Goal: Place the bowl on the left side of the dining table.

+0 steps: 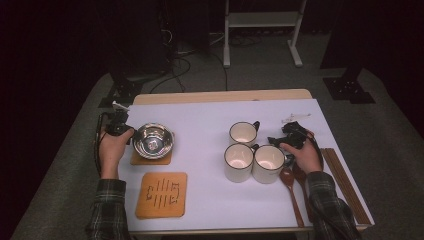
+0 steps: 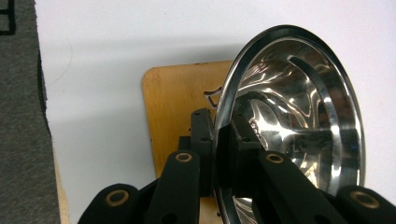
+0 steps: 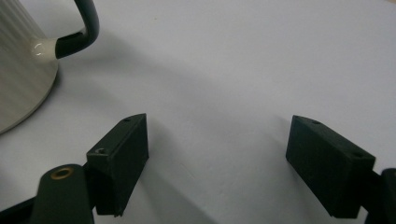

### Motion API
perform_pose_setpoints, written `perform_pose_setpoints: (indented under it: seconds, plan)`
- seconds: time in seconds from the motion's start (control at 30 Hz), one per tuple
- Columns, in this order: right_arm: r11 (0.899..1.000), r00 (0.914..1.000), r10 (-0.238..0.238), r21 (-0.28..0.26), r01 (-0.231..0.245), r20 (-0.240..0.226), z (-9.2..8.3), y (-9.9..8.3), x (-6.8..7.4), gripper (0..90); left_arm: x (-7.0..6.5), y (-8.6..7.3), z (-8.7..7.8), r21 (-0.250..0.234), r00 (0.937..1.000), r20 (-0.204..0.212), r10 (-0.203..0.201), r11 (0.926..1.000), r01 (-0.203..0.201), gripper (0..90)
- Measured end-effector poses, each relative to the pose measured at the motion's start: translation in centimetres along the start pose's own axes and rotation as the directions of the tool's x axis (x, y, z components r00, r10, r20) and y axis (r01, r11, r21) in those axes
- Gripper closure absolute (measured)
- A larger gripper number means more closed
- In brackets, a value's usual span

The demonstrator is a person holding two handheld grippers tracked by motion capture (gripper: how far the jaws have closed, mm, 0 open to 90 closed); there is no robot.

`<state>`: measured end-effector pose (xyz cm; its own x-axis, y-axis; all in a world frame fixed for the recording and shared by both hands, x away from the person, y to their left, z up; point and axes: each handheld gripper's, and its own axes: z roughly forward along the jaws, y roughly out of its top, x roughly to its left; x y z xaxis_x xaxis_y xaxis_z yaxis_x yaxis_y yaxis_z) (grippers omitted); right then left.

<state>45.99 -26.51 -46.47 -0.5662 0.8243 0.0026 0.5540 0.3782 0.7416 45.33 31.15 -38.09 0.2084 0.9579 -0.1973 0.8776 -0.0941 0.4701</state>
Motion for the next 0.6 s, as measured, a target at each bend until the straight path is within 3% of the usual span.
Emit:
perform_pose_setpoints:
  seconds: [0.6]
  plan:
    - [1.0, 1.0, 0.0, 0.0, 0.0, 0.0, 0.0, 0.0, 0.0, 19.5, 0.46, -0.17, 0.57, 0.027, 0.9999, -0.013, -0.007, 0.9996, 0.008, 81.0]
